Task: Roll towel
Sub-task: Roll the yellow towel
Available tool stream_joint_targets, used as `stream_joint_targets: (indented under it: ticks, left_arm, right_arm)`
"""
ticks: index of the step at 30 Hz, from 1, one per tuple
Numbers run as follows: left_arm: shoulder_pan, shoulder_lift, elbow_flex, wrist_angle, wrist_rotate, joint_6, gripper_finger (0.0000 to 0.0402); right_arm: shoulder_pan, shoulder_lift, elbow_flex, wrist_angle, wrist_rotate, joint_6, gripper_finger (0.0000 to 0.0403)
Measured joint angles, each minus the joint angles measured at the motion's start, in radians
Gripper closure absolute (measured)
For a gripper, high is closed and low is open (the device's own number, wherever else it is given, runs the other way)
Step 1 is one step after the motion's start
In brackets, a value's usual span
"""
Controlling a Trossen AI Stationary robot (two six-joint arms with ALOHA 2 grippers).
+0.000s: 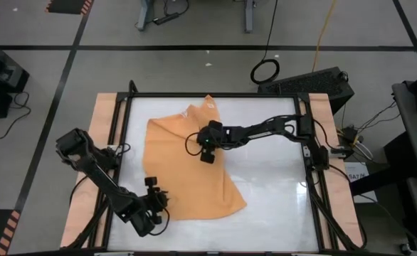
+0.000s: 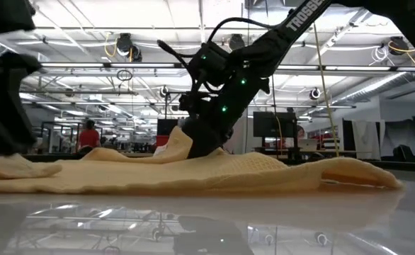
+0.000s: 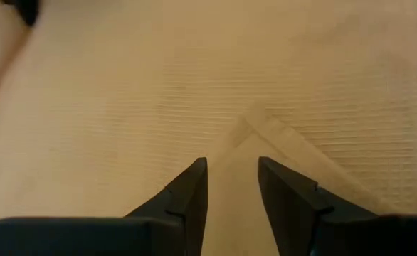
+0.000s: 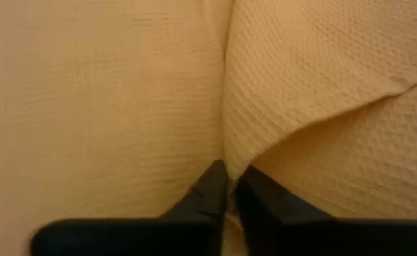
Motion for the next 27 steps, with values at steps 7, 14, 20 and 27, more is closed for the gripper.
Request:
stream_joint_targets:
  ticks: [7,14,20,27]
  left_arm:
    - [0.026,-0.207,0.001,-0.125,-0.248,0.002,0.0269]
    - [0.192,-0.303,0.001,-0.236,-0.446,0.069,0.0269]
    - [0.401,-0.310,0.001,-0.214,-0.354,0.323,0.0269]
    - [0.587,-0.310,-0.007,0.027,-0.054,0.653,0.0269]
  right_arm:
    - [0.018,-0.064,0.000,-0.062,0.002,-0.015,0.0389]
    - [0.070,-0.105,0.000,-0.045,0.029,-0.054,0.0397]
    - [0.111,-0.105,0.000,-0.056,0.056,-0.089,0.0401]
    - [0.166,-0.105,0.000,-0.199,0.052,-0.041,0.0399]
